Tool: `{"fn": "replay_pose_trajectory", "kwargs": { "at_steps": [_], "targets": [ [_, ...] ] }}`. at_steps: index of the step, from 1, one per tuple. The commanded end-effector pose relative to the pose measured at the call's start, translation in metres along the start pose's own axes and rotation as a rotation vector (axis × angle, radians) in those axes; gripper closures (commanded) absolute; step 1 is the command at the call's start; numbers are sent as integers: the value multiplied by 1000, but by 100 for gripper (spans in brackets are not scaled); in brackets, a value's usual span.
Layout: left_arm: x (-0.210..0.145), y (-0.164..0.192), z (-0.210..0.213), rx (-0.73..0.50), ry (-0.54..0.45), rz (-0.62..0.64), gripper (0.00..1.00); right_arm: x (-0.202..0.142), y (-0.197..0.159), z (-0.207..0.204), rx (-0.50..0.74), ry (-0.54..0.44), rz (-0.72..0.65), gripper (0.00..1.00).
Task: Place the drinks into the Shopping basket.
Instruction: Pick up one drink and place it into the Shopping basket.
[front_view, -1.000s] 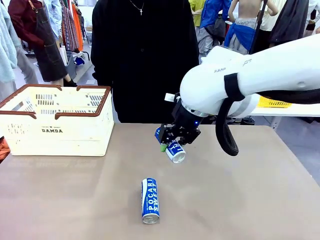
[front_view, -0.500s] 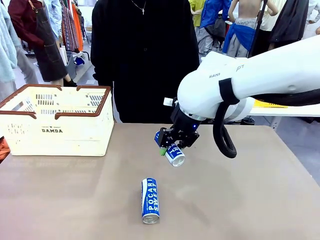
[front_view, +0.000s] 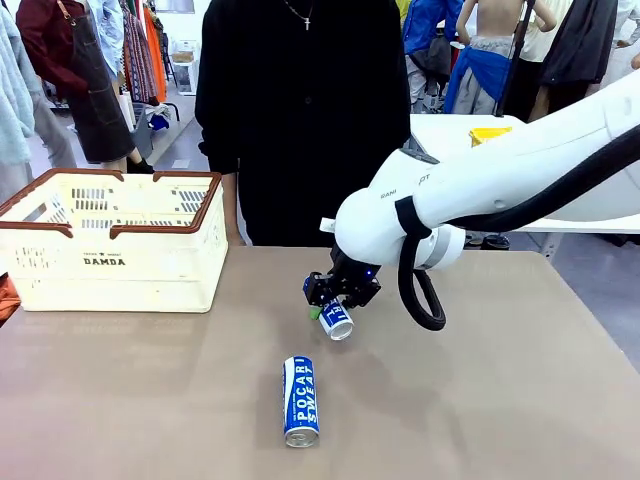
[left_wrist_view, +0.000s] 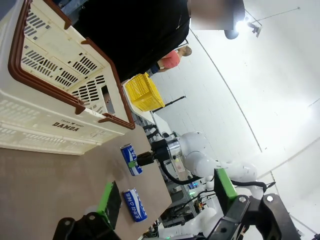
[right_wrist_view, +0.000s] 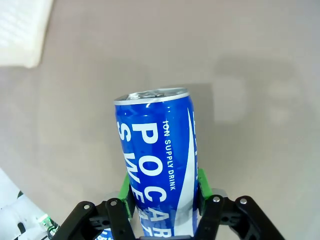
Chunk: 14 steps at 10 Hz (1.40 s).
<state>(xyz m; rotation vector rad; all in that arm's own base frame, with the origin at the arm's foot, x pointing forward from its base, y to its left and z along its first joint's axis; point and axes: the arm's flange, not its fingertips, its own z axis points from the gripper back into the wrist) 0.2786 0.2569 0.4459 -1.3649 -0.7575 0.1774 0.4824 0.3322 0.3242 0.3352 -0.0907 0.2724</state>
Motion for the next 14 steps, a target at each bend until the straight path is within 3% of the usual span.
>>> {"fn": "replay_pose_trajectory", "kwargs": {
  "at_steps": [1, 4, 5, 6, 7, 11, 14],
  "targets": [
    [0, -3, 1, -13, -5, 2, 0, 15, 11, -4, -64, 8, -45, 100],
    [0, -3, 1, -13, -5, 2, 0, 22, 3, -18, -66, 55, -71, 100],
    [0, -3, 1, -13, -5, 2, 0, 23, 3, -18, -65, 65, -82, 88],
    [0, -3, 1, -13, -5, 2, 0, 23, 2, -18, -67, 77, -73, 29],
    [0, -3, 1, -13, -5, 2, 0, 23, 2, -17, -69, 82, -73, 0],
    [0, -3, 1, -13, -5, 2, 0, 19, -2, -7, -59, 68, -82, 0],
    [0, -3, 1, -13, -5, 2, 0, 10, -9, 27, 4, 42, -49, 0]
  ]
}}
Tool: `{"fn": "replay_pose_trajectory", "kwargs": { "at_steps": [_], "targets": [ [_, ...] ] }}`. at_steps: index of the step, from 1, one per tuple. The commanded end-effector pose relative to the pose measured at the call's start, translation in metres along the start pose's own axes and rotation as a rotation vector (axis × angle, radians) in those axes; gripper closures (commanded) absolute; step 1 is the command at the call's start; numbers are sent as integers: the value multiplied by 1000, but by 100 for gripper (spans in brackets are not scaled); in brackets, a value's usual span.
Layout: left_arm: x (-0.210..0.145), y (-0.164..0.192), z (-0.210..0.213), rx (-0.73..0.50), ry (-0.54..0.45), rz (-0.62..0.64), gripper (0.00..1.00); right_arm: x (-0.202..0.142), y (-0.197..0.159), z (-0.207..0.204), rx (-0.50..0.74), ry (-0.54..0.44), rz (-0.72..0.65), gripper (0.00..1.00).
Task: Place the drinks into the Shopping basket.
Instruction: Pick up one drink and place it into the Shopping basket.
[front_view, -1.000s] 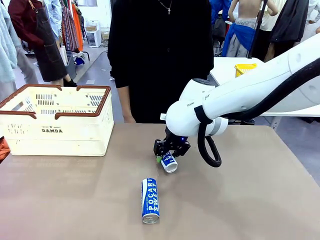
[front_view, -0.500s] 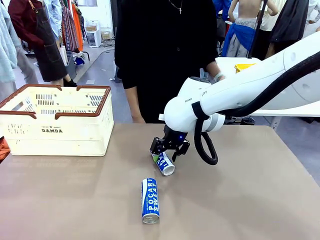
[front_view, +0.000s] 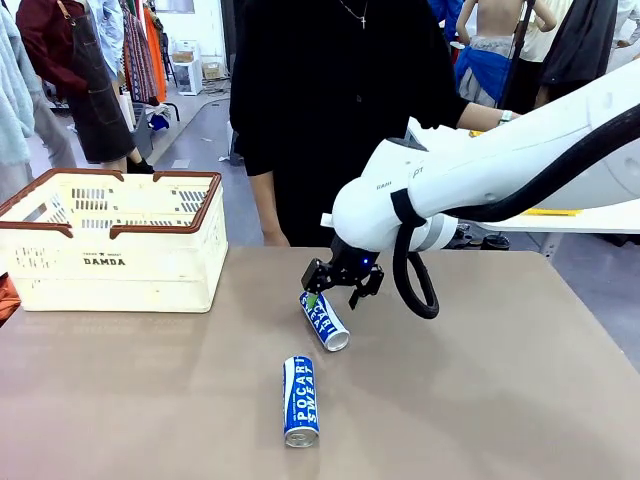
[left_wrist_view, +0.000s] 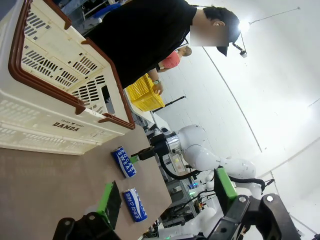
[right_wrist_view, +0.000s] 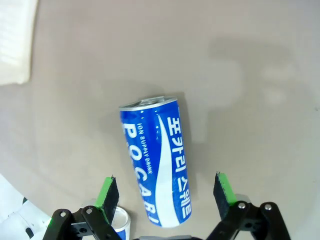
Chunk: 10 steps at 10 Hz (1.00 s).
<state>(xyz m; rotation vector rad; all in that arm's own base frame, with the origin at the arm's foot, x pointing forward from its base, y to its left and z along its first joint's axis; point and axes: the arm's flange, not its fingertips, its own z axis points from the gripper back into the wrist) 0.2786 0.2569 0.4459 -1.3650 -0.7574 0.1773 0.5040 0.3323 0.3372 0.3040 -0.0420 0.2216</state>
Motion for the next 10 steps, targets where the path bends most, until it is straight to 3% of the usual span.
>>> {"fn": "replay_pose_trajectory", "kwargs": {
  "at_steps": [1, 3, 4, 6, 8, 9, 10],
  "targets": [
    [0, -3, 1, -13, -5, 2, 0, -26, -23, 43, 77, 32, 27, 0],
    [0, -3, 1, -13, -5, 2, 0, -63, -86, 110, 131, 63, 16, 0],
    [0, -3, 1, -13, -5, 2, 0, -81, -130, 140, 232, 72, 11, 0],
    [0, -3, 1, -13, -5, 2, 0, -115, -235, 186, 596, 26, -83, 0],
    [0, -3, 1, -13, -5, 2, 0, -145, -317, 203, 1024, -31, -60, 0],
    [0, -3, 1, -13, -5, 2, 0, -160, -353, 201, 1154, -65, -189, 0],
    [0, -3, 1, -13, -5, 2, 0, -176, -373, 195, 1224, -190, -215, 0]
  ]
}}
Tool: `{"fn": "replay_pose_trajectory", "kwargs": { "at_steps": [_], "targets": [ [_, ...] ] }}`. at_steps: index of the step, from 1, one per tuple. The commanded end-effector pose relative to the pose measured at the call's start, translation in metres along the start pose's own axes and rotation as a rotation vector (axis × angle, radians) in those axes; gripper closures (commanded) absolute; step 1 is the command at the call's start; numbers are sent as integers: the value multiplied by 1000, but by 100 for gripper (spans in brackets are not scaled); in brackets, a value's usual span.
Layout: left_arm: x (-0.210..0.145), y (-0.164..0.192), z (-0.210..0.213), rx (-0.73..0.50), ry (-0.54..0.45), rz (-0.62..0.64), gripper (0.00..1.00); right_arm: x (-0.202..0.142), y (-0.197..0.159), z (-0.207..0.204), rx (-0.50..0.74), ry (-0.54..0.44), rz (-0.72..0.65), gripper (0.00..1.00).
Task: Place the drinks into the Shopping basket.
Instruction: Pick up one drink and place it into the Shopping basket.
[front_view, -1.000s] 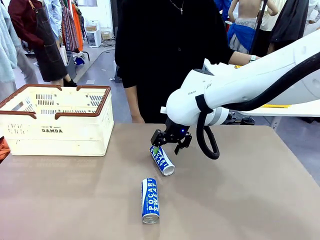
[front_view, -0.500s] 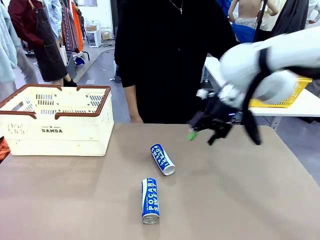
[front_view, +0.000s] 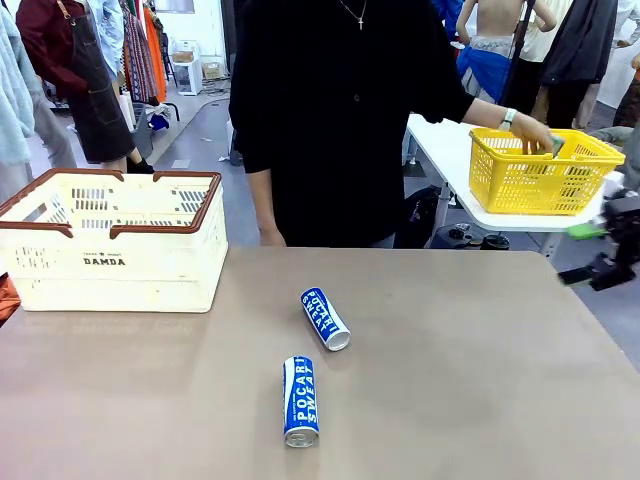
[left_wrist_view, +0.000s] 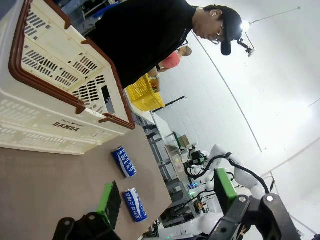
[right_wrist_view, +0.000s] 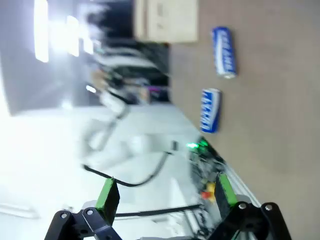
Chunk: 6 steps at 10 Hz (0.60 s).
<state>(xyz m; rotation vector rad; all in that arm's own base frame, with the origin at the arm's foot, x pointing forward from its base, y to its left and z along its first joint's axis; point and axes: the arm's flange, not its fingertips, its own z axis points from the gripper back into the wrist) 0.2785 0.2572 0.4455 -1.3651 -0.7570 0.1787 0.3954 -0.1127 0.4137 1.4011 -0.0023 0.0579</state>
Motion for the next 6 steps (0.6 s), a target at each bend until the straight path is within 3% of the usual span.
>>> {"fn": "replay_pose_trajectory", "kwargs": {
  "at_steps": [1, 2, 3, 4, 6],
  "targets": [
    [1, -3, 0, -14, -5, 1, 0, 9, -22, 3, 226, -172, -30, 0],
    [1, -3, 0, -14, -5, 1, 0, 2, -28, 2, 258, -208, 0, 0],
    [1, -3, 0, -14, -5, 1, 0, -2, -30, -15, 160, -242, -2, 0],
    [1, -3, 0, -14, -5, 1, 0, -2, -35, 21, 205, -150, -61, 0],
    [1, -3, 0, -14, -5, 1, 0, -2, -35, 21, 205, -150, -61, 0]
  ]
}}
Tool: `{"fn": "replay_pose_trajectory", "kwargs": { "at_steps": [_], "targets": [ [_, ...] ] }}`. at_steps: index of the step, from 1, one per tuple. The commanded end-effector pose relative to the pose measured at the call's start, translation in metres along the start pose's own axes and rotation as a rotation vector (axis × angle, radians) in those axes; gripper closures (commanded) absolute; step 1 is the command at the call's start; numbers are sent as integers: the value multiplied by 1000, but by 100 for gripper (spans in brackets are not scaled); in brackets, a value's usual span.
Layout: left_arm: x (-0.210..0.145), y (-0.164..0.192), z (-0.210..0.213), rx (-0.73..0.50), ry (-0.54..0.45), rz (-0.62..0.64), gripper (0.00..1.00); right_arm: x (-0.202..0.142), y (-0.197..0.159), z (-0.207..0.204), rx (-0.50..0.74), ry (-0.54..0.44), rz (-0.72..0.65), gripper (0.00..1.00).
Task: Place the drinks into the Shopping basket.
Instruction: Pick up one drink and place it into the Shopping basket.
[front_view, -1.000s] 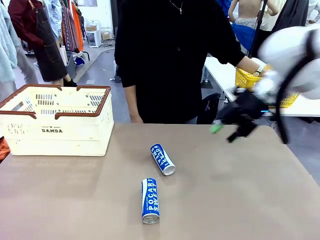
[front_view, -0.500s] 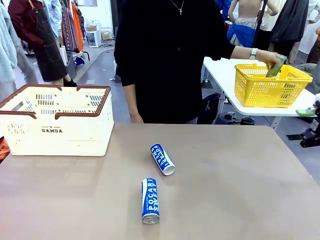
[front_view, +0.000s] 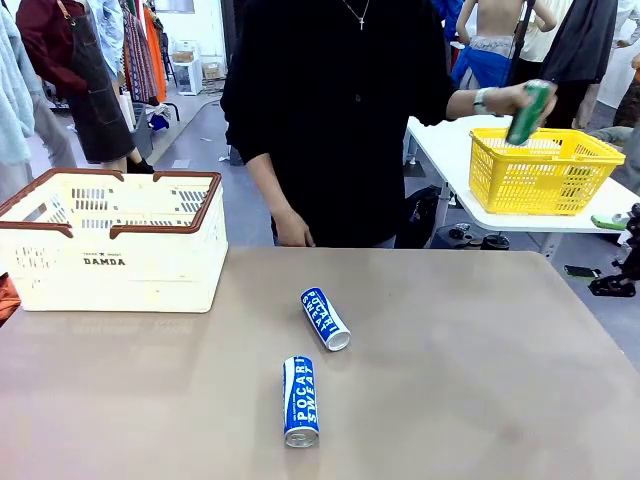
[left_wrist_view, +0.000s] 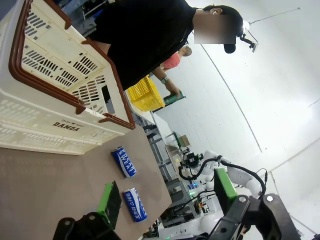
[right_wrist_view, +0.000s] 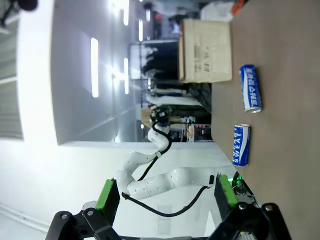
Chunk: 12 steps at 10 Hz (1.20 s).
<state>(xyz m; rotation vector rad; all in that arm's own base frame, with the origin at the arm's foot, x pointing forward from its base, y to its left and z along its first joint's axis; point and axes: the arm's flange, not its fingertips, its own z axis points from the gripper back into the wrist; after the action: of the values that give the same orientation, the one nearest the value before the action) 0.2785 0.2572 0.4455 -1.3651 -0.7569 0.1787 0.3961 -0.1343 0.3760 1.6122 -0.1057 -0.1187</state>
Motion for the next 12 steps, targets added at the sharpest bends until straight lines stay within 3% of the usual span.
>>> {"fn": "replay_pose_trajectory", "kwargs": {
  "at_steps": [1, 3, 4, 5, 6, 7, 9, 10, 12],
  "targets": [
    [0, -3, 0, -13, -5, 1, 0, 0, 7, 5, -7, 27, -5, 0],
    [0, 0, 0, 0, 0, 0, 0, 0, 7, 5, -7, 27, -5, 0],
    [-4, -30, -20, 169, -24, -21, 0, 0, 7, 5, -7, 27, -5, 0],
    [-9, -67, -56, 192, 76, -87, 0, 0, 7, 5, -7, 27, -5, 0],
    [-14, -100, -108, 406, 91, -146, 0, 0, 7, 5, -7, 27, -5, 0],
    [-21, -121, -157, 459, 217, -219, 0, 0, 7, 5, -7, 27, -5, 0],
    [-54, -139, -258, 579, 389, -308, 0, 0, 7, 5, -7, 27, -5, 0],
    [-77, -144, -310, 623, 427, -312, 0, 0, 7, 5, -7, 27, -5, 0],
    [-108, -150, -357, 675, 463, -337, 0, 0, 7, 5, -7, 27, -5, 0]
  ]
}}
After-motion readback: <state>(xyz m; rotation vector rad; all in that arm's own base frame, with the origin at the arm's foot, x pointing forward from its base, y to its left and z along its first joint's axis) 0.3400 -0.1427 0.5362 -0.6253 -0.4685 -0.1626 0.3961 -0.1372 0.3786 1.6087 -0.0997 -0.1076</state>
